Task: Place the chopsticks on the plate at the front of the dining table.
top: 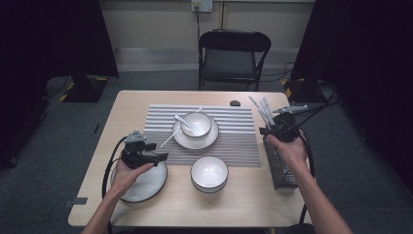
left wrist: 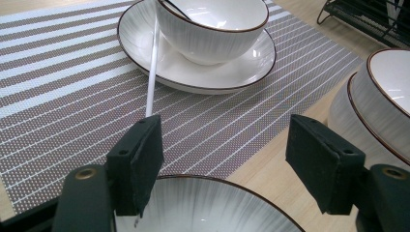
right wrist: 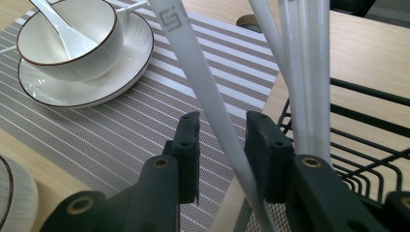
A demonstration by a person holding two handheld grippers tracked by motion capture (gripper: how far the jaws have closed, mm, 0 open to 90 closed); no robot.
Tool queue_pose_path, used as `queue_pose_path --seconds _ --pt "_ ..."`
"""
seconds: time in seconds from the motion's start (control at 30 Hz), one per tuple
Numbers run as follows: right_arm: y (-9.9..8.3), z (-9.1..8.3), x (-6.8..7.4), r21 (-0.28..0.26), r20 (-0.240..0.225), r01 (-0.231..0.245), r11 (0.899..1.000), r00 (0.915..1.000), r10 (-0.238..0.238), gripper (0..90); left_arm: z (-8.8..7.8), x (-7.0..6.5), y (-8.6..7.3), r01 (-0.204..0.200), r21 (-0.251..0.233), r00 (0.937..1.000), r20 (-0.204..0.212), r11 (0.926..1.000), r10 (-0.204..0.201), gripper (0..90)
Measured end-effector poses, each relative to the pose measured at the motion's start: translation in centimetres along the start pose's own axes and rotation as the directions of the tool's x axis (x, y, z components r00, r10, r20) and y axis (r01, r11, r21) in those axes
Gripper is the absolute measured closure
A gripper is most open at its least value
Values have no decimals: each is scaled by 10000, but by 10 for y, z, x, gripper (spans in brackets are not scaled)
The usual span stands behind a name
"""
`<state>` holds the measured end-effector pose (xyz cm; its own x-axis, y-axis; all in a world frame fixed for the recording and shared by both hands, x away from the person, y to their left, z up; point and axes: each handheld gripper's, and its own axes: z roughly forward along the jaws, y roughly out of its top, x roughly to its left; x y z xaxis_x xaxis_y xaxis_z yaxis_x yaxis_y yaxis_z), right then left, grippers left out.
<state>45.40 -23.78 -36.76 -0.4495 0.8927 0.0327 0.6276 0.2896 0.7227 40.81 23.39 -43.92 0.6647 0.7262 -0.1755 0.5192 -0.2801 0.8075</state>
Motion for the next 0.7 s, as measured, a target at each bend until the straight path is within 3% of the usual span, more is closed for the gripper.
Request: queue_pose_path --seconds 0.27,0.47,0.7 --pt "-3 -6 1 -266 258 -96 9996 9996 103 639 1 -2 0 -7 12 10000 32 10000 7 293" --pt "-4 -8 0 -294 668 -67 9995 9977 87 758 3 -2 0 -22 43 10000 57 10000 22 292" --pt "-2 -7 3 -252 1157 194 9995 9931 -163 784 2 -1 0 -24 -4 10000 76 10000 24 292"
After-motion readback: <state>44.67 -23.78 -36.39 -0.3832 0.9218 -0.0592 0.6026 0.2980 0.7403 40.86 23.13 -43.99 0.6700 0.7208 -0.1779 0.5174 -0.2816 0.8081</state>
